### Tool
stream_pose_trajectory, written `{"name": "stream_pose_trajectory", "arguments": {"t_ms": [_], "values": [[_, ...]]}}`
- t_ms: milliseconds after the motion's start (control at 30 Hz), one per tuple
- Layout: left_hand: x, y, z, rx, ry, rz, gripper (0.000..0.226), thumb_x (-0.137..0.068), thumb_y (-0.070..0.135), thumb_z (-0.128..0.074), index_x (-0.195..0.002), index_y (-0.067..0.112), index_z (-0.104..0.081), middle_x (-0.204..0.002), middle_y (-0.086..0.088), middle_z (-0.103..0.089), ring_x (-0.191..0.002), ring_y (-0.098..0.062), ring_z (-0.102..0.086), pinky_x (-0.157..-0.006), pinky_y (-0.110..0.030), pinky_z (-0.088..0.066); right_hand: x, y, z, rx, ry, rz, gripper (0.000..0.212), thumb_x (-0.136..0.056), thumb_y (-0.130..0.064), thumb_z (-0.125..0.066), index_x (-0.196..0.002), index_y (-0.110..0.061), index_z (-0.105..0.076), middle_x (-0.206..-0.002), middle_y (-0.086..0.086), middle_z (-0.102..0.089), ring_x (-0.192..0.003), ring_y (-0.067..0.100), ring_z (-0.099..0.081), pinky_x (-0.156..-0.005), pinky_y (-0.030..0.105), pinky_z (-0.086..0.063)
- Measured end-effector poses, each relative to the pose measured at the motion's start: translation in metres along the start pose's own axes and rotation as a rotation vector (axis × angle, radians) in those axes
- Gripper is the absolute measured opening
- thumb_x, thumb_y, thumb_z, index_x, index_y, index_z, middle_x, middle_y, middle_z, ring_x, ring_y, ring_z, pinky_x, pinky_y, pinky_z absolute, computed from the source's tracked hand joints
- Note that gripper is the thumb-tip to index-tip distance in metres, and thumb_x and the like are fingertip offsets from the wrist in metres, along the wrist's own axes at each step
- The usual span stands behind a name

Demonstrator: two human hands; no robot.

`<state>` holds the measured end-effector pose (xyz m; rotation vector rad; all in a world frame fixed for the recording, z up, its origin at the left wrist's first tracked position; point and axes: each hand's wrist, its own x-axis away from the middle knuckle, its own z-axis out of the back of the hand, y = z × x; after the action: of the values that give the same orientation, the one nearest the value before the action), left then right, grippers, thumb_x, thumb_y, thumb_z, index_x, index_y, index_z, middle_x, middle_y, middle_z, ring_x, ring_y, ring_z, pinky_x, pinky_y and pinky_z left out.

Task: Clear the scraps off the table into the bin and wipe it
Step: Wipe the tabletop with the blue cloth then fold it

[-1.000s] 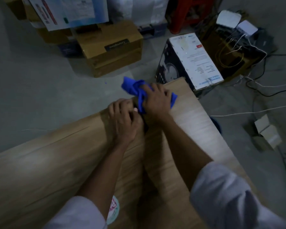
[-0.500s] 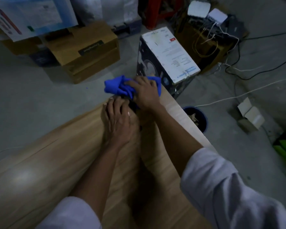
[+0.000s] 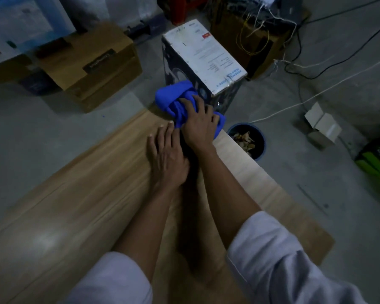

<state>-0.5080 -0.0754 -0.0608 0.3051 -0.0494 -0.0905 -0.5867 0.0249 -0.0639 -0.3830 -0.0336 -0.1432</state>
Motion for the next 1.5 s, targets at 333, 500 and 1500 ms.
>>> {"name": "stream_pose_trajectory", "arguments": {"t_ms": [333, 500, 1500], "values": [[0.059, 0.057, 0.013, 0.023, -0.236, -0.206, 0.045, -0.099, 0.035, -0.048, -0.143, 0.024, -0.048, -0.155, -0.005, -0.04, -0.141, -0.026, -0.033, -0.113, -0.044, -0.025, 0.138, 0.119, 0.083, -0.023, 0.117, -0.807, 0.056, -0.084, -0.014, -0.055, -0.138, -0.027, -0.052, -0.137, 0.011, -0.054, -0.122, 0.035, -0.045, -0.1, 0.048, -0.03], [0.06, 0.063, 0.021, 0.345, -0.009, -0.109, 0.033, -0.086, 0.026, -0.046, -0.105, 0.02, -0.071, -0.105, -0.005, -0.07, -0.105, -0.031, -0.059, -0.086, -0.04, -0.031, 0.121, 0.062, 0.075, -0.069, 0.195, -0.409, 0.064, -0.077, -0.018, -0.062, -0.139, -0.033, -0.054, -0.149, 0.006, -0.046, -0.136, 0.032, -0.038, -0.107, 0.051, -0.028], [0.073, 0.217, -0.043, 0.117, -0.06, -0.548, 0.032, -0.102, 0.042, -0.045, -0.13, 0.036, -0.06, -0.139, 0.0, -0.056, -0.133, -0.029, -0.043, -0.11, -0.058, -0.027, 0.31, 0.129, 0.116, -0.465, 0.841, -0.623, 0.042, -0.08, -0.004, -0.056, -0.116, -0.019, -0.07, -0.128, 0.0, -0.064, -0.124, 0.019, -0.051, -0.106, 0.034, -0.036]]}}
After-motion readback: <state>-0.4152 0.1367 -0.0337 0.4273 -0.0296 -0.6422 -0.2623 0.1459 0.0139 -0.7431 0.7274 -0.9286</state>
